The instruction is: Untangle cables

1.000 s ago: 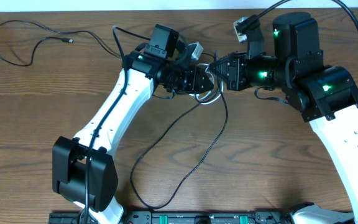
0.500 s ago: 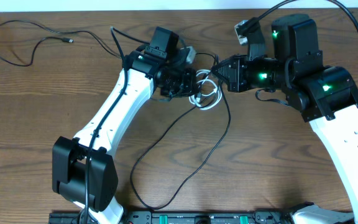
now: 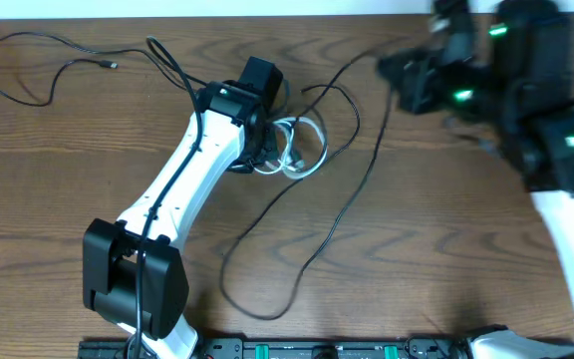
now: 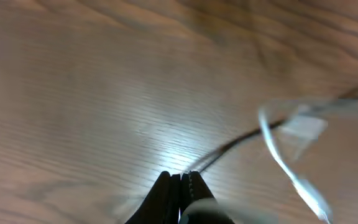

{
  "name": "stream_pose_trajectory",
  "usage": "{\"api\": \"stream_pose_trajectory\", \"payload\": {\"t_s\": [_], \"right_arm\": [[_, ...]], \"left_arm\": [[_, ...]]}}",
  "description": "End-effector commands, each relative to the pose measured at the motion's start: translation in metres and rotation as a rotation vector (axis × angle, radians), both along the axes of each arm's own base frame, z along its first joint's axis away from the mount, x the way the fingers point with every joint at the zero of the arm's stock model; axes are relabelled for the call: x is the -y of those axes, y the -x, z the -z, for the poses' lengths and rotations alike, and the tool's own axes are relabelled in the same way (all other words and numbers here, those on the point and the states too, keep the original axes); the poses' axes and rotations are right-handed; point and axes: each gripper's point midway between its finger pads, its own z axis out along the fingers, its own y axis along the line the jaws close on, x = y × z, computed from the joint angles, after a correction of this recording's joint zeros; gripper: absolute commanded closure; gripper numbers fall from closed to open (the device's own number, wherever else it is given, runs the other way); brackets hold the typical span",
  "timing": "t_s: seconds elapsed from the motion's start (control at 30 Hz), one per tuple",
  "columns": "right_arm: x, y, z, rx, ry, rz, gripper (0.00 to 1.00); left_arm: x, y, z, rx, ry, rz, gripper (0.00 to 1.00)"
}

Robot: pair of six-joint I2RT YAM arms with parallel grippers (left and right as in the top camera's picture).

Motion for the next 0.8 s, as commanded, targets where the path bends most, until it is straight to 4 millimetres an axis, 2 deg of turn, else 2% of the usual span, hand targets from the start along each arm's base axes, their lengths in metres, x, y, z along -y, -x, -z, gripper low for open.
{"api": "stream_pose_trajectory", "payload": {"t_s": [0.0, 0.03, 0.07, 0.2, 0.4, 0.67, 0.77], "right_arm": [[0.049, 0.021, -0.083, 0.207, -0.035, 0.136, 0.99], [0.071, 0.022, -0.095, 0.232, -0.019, 0.219, 0.99], [0.083, 0.023, -0.1, 0.242, -0.01, 0.263, 0.99], [0.114, 0.027, -0.112, 0.265, 0.005, 0.355, 0.99], [0.131, 0.026, -0.11, 0.259, 0.024, 0.408, 0.99], [0.133, 0.027, -0.106, 0.244, 0.031, 0.414, 0.99], [0.154, 0.024, -0.097, 0.209, 0.071, 0.538, 0.99]], "left_arm": [[-0.026, -0.004, -0.002, 0.014, -0.072, -0.081, 0.92], [-0.032, -0.004, -0.002, 0.005, -0.076, -0.099, 0.92], [-0.037, -0.004, -0.001, 0.0, -0.077, -0.109, 0.92], [-0.052, -0.004, -0.001, -0.012, -0.081, -0.149, 0.92], [-0.068, -0.002, -0.001, -0.034, -0.086, -0.192, 0.92], [-0.071, -0.001, 0.0, -0.041, -0.085, -0.201, 0.92], [-0.071, 0.0, 0.0, -0.043, -0.086, -0.201, 0.92]]}}
